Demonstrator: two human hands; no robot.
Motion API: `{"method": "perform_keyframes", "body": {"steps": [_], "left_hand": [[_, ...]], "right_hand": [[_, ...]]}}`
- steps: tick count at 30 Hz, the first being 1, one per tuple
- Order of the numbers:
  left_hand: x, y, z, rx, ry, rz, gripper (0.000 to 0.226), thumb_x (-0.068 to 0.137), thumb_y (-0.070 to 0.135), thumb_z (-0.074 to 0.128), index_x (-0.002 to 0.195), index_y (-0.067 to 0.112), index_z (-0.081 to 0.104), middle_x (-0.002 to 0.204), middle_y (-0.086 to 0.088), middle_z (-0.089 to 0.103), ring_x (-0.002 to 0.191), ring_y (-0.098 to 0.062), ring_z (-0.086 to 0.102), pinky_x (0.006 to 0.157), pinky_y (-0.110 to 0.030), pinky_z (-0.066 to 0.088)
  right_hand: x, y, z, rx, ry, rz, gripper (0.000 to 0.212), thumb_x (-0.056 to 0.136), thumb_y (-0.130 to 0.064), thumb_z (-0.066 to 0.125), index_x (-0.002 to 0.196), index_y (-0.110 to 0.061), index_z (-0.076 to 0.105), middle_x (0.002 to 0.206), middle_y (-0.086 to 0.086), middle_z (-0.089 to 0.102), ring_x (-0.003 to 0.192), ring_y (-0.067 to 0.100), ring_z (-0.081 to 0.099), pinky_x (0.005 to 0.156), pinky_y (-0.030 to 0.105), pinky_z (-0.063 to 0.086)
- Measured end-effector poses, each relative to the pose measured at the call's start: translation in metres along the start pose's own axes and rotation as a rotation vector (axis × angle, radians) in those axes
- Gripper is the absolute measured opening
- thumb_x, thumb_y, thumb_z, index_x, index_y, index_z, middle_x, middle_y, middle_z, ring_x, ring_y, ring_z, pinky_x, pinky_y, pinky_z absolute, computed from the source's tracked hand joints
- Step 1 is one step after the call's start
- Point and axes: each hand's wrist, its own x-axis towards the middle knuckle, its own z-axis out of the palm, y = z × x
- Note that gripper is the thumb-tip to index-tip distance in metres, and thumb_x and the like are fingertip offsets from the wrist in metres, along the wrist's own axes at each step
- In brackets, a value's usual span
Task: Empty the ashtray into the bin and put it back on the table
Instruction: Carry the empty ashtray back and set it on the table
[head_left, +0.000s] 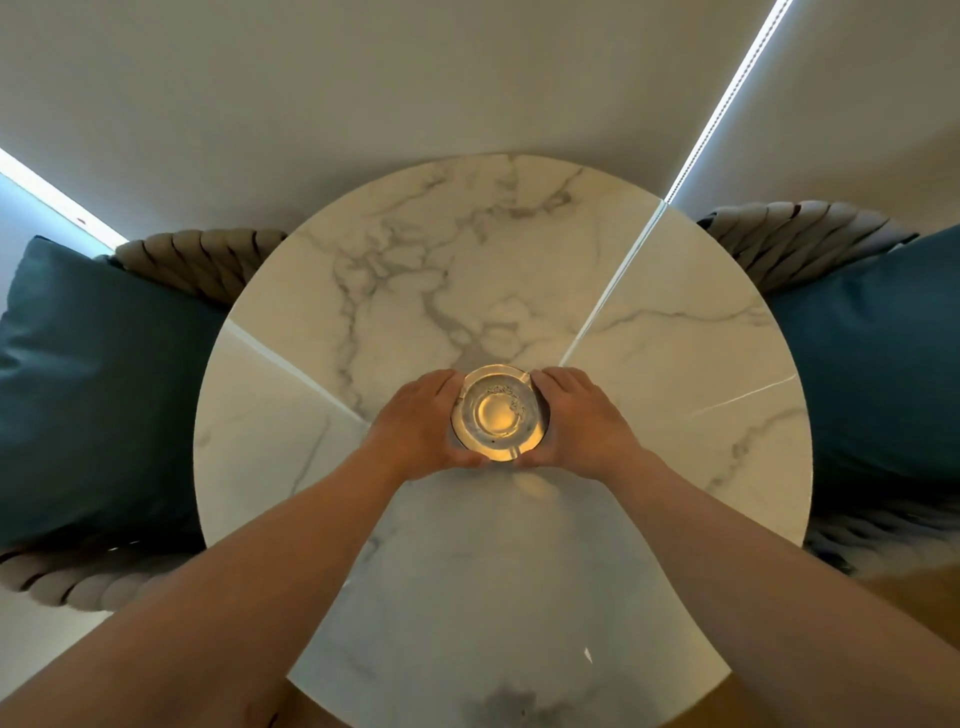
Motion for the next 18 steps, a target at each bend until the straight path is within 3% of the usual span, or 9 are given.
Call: {"method": "perform_keyframes", "body": {"steps": [4, 7, 18], "left_hand": [[0.007, -0.01, 0.004, 0.053, -0.008, 0.029, 0.098, 0.053, 0.065, 0.082, 0.126, 0.009, 0.049, 0.121, -0.004, 0.055, 0.112, -0.024, 0.051, 0.098, -0.038, 0.043], [0.006, -0.016, 0.008, 0.086, -0.046, 0.015, 0.107, 0.055, 0.067, 0.08, 0.137, 0.009, 0.043, 0.137, -0.005, 0.049, 0.129, -0.022, 0.042, 0.109, -0.037, 0.035], [0.006, -0.024, 0.021, 0.113, -0.08, -0.058, 0.121, 0.06, 0.072, 0.074, 0.151, 0.014, 0.02, 0.159, -0.003, 0.024, 0.147, -0.019, 0.017, 0.118, -0.037, 0.019]], "right_hand": [[0.002, 0.0, 0.008, -0.049, -0.008, -0.003, 0.118, 0.05, -0.061, 0.088, 0.145, -0.01, 0.039, 0.154, 0.008, 0.036, 0.147, 0.03, 0.022, 0.118, 0.042, 0.025], [0.002, 0.0, 0.014, -0.067, -0.025, 0.01, 0.121, 0.054, -0.066, 0.083, 0.15, -0.011, 0.034, 0.16, 0.008, 0.027, 0.151, 0.028, 0.014, 0.121, 0.04, 0.017], [0.007, 0.004, 0.026, -0.046, -0.02, 0.039, 0.122, 0.055, -0.067, 0.082, 0.151, -0.013, 0.03, 0.161, 0.007, 0.025, 0.151, 0.027, 0.013, 0.121, 0.041, 0.017]]}}
